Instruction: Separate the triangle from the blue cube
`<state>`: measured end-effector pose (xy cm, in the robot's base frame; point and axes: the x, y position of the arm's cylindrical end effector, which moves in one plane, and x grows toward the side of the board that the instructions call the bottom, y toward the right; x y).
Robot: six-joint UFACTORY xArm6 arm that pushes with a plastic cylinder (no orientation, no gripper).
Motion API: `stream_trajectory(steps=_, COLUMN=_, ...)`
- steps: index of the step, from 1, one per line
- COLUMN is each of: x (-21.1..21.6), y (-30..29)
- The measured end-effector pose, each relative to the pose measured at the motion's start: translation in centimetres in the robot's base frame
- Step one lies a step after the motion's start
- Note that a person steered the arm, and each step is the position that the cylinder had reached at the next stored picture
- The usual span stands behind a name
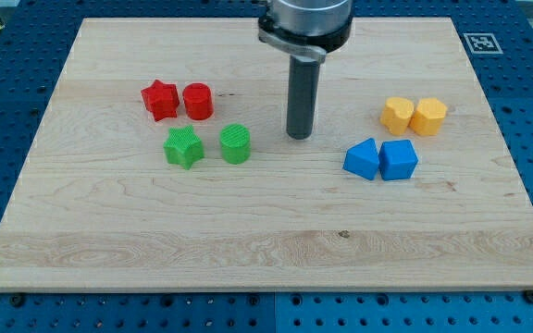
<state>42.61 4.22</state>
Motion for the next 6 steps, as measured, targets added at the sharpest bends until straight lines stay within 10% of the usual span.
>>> stream_trajectory(steps=6, x=3.6, y=7.7)
